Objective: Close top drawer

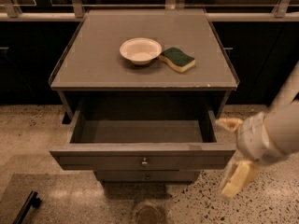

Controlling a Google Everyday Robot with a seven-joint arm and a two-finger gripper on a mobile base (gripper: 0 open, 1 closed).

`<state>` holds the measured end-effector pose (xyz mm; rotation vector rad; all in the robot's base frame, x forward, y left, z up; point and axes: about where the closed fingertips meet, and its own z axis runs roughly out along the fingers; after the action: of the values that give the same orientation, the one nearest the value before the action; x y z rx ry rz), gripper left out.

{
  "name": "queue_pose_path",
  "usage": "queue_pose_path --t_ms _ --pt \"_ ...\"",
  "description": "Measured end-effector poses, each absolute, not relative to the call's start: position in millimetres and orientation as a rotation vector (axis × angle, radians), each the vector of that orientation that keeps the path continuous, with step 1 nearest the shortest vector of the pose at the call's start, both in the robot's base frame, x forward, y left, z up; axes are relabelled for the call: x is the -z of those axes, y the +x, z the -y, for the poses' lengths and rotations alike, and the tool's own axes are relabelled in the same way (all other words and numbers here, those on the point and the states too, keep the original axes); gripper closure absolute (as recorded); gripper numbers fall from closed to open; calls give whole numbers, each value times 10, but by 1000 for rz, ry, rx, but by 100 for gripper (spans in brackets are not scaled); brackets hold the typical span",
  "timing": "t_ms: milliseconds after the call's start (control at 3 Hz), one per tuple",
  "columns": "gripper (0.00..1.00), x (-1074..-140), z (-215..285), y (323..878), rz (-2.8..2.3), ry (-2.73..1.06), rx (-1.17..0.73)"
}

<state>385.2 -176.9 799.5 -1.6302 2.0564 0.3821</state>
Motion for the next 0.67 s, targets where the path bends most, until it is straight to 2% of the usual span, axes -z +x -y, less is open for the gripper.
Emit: queue_pose_path --t_ms 333,667 --pt "19 -6800 1604 3660 -2124 -1519 -594" --pt "42 -6360 1569 3583 -2158 -1470 -647"
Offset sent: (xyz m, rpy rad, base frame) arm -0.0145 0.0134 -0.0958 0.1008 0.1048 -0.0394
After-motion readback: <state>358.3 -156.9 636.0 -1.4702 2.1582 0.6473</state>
